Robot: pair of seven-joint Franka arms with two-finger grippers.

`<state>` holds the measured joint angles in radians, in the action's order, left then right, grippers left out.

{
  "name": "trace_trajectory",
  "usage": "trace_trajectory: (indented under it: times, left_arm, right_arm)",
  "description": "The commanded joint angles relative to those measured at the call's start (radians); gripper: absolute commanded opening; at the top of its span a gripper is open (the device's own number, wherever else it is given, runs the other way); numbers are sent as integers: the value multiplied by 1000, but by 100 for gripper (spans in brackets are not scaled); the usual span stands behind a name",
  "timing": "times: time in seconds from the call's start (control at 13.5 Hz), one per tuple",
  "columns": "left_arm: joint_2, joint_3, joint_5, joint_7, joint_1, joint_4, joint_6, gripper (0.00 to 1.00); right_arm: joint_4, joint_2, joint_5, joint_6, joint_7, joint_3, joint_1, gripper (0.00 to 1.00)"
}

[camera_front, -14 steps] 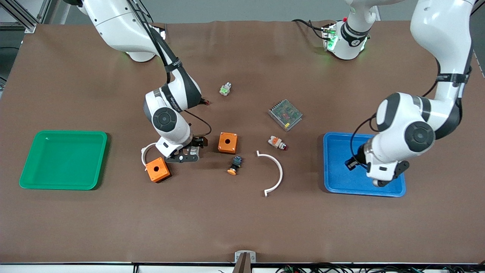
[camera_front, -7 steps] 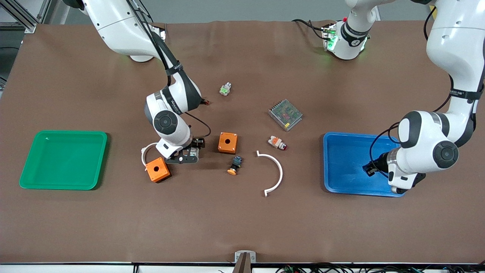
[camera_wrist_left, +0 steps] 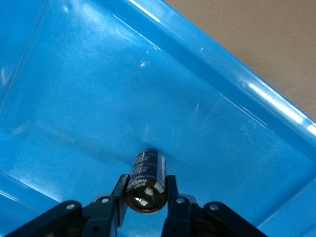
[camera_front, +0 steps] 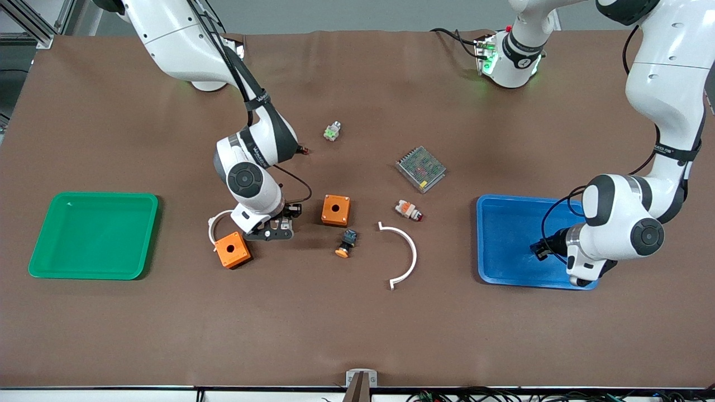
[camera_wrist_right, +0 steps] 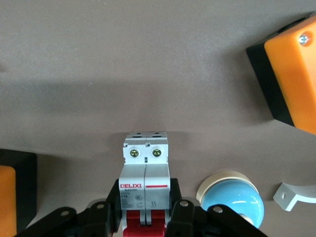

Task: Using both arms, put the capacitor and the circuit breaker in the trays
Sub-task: 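Release the capacitor in the blue tray while the right gripper carries the breaker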

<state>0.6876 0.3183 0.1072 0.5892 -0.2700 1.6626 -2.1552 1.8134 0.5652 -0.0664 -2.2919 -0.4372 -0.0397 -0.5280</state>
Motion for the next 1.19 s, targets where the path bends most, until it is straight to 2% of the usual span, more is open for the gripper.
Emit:
trace_trajectory:
  times: [0.0,0.07,0.15,0.22,0.52,0.74,1.11]
  left_arm:
    - [-3,2,17,-5,0,0,1,35]
    - [-3,2,17,-3,0,0,1,62]
    - [-6,2,17,-3,0,-1,5,78]
    - [-13,2,17,-2,3,-1,9,99]
    - [-91,13,19,3,12,-17,64,100]
    - [-176,19,19,1,29,-21,110,100]
    - [-266,42,19,-52,35,-108,245,100]
  right_arm:
    - [-12,-50,-18,60,-9,0,6,25]
    - [-17,-79,-18,98,-9,-3,9,24]
    - [-19,-112,-16,136,-8,-6,20,24]
    - [-20,-143,-16,175,-2,-6,37,23]
    - [-65,-255,-9,380,78,-6,169,23]
    - [-107,-289,3,494,202,-8,307,23]
    - [-138,-275,120,503,399,-8,560,23]
